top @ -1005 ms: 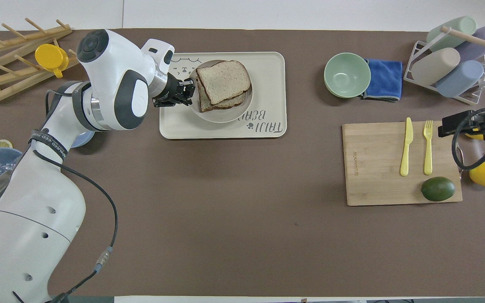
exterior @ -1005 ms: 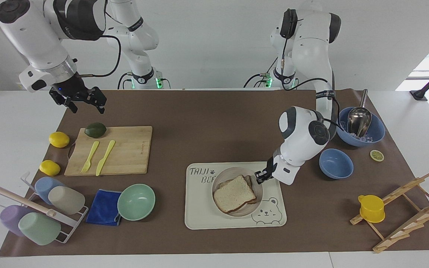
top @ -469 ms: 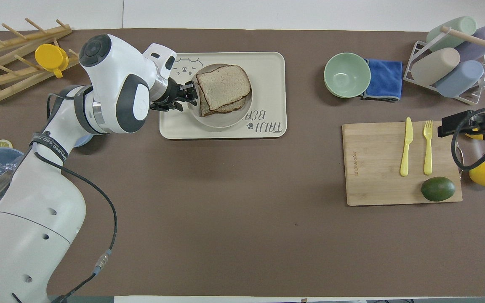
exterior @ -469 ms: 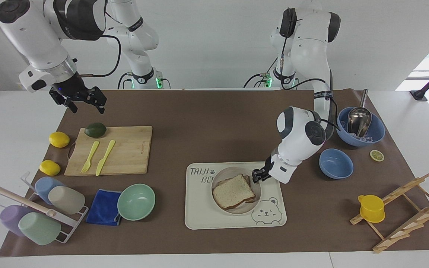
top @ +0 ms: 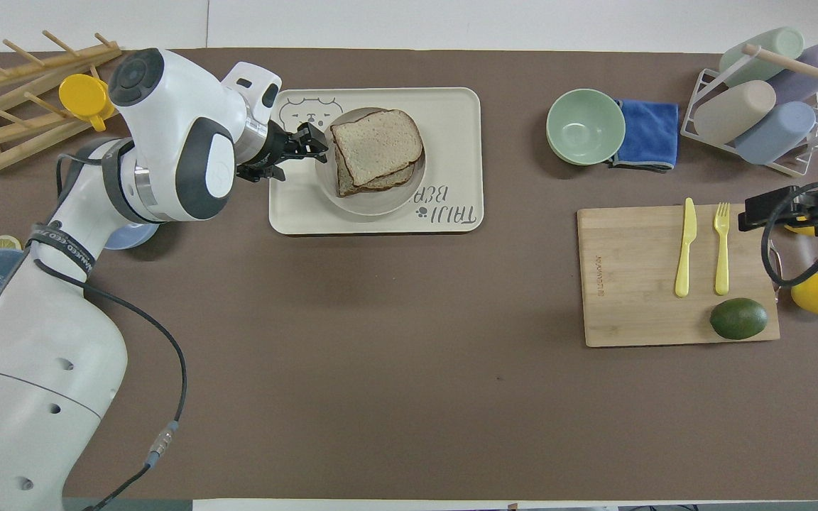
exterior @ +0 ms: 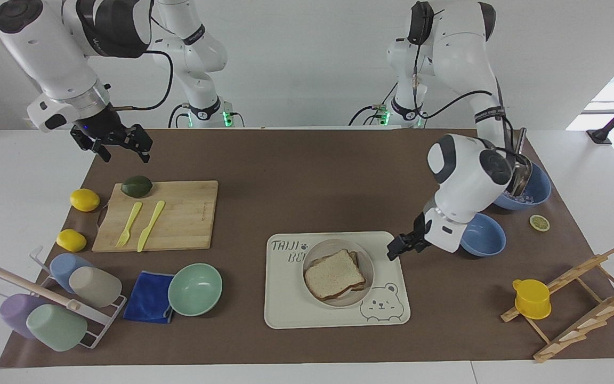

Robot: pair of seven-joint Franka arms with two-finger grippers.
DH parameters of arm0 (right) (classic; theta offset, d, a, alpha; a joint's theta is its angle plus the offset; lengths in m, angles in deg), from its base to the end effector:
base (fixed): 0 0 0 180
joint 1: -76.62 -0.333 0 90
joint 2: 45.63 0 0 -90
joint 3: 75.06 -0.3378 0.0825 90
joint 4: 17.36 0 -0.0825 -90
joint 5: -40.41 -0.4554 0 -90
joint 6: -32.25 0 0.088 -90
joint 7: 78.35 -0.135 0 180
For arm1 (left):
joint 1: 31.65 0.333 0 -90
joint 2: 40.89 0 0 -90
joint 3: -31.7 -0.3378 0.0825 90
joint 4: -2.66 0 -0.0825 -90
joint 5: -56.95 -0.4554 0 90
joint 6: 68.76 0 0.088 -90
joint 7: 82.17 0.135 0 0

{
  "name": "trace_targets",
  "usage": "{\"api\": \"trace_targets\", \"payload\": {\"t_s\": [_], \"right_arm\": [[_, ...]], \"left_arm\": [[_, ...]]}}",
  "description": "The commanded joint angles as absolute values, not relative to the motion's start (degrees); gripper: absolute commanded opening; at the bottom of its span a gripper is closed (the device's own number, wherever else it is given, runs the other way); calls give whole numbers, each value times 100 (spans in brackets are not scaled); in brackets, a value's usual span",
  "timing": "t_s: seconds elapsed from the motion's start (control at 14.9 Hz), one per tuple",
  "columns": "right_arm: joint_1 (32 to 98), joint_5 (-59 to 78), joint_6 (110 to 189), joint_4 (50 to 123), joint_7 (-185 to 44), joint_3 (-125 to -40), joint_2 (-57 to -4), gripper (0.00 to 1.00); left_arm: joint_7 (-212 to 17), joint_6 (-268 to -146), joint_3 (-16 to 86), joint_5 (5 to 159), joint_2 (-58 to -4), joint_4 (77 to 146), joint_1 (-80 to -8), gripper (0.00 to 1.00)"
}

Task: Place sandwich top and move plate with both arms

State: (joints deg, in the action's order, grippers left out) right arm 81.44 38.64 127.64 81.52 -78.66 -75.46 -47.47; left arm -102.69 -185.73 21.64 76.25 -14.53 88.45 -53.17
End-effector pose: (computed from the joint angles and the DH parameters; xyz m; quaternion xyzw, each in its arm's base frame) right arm 0.6162 -0.0437 0.5619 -0.9989 0.0429 0.0138 0.0157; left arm 0.7522 -0.1979 0.3834 0.9829 0.1366 0.0127 0.1230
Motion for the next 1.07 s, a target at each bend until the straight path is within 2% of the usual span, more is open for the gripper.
{"api": "trace_targets", "payload": {"t_s": [0.0,0.33,0.6,0.74,0.87,1.0], "right_arm": [[8198,3716,12735,8195,-7695,-7559,-4827,100],[8189,3716,12735,8195,-7695,-7559,-4827,100],[8198,3716,12735,8195,-7695,-7559,-4827,100],[8189,3716,12735,8195,-7695,-7550,-4827,100],[8189,3716,12735,8195,-7695,-7550,-4827,100],[8189,3716,12735,8195,-7695,-7550,-4827,100]], "left_arm": [[-10194,-18039,1923,7077,-2083,9073,-5301,100],[-9240,-17117,1939,6530,-2804,9169,-4643,100],[-8779,-16432,1975,6373,-3788,9573,-4325,100],[-8771,-15791,2472,6075,-4157,9600,-4046,100],[-8762,-15359,3088,5950,-4282,9582,-3650,100],[-8718,-15435,3161,5950,-4352,9800,-3631,100]]}}
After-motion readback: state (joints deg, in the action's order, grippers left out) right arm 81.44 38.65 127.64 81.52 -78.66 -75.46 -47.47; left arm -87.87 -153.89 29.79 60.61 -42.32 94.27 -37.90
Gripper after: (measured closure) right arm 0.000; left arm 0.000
